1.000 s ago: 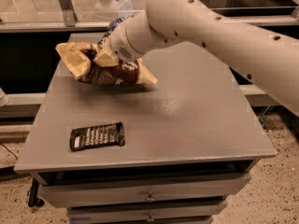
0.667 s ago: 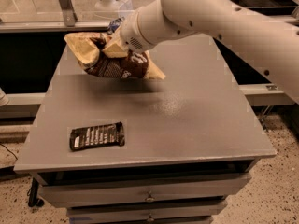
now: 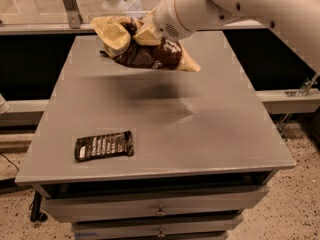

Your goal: Pick brown chip bag

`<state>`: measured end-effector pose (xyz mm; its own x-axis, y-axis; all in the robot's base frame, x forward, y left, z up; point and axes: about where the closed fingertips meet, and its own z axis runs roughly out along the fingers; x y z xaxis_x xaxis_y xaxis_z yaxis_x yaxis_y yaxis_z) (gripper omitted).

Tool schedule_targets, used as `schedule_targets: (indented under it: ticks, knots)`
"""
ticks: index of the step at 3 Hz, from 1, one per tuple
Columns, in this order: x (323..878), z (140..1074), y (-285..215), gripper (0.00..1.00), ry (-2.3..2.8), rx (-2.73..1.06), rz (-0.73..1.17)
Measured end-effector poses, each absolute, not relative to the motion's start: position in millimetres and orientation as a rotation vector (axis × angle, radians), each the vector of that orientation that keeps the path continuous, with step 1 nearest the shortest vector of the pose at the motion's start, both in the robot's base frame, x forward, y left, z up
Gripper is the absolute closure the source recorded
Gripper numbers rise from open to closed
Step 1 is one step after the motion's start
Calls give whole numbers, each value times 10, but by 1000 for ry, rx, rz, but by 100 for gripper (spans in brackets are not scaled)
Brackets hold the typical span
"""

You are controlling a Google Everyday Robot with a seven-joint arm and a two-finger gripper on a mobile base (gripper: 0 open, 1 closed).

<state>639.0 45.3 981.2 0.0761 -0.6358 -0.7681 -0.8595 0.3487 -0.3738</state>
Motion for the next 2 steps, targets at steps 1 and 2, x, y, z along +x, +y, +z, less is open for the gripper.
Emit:
schedule_targets:
  ticks: [1,2]
  knots:
    - [6415,9956,-8,100,1656,-1340,235]
    - [6414,9957,-7,100,1656,-1340,235]
